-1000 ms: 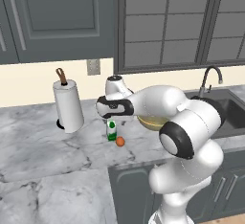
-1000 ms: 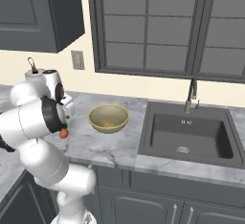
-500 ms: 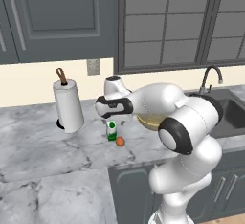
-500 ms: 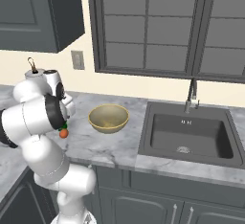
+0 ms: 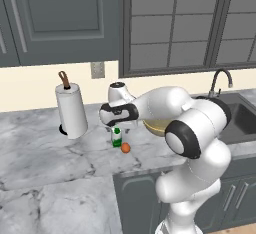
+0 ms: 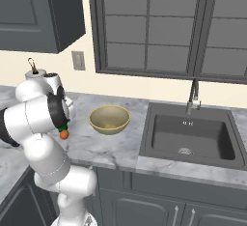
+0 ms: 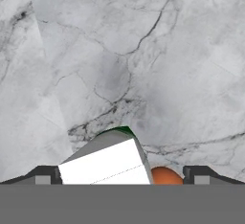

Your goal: Gather the eggs and milk located in the vicinity of the sink area and place them right next to the bowl.

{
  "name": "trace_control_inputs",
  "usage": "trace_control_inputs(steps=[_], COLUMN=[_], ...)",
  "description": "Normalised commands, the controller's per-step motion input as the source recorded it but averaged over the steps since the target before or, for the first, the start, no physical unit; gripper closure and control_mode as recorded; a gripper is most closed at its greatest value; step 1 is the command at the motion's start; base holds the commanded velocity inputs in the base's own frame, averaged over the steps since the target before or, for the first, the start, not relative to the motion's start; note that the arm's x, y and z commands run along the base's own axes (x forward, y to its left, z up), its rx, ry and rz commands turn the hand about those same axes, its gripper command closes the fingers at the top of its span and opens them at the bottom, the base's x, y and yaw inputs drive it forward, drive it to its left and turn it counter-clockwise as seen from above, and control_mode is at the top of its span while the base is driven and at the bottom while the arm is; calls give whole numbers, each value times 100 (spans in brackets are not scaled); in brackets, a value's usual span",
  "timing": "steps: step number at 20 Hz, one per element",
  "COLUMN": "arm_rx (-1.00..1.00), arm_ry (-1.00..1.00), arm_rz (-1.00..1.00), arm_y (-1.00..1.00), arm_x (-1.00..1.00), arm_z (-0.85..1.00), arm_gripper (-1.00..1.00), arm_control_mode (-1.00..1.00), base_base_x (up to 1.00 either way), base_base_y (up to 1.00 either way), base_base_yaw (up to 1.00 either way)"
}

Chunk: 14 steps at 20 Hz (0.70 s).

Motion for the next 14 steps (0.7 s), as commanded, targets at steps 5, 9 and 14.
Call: trace_control_inputs(steps=[5,9,14], arm_rx=[0,0,0], arm_ry=[0,0,0], arm_rz=[0,0,0], arm_y=[0,0,0], arm_x=[0,0,0], arm_z=[-3,-9,-11], arm_gripper=[-100,100,100], arm_control_mode=[-100,-100,-100], base_base_x=[0,0,0], base_base_y=[0,0,0], base_base_yaw=[0,0,0])
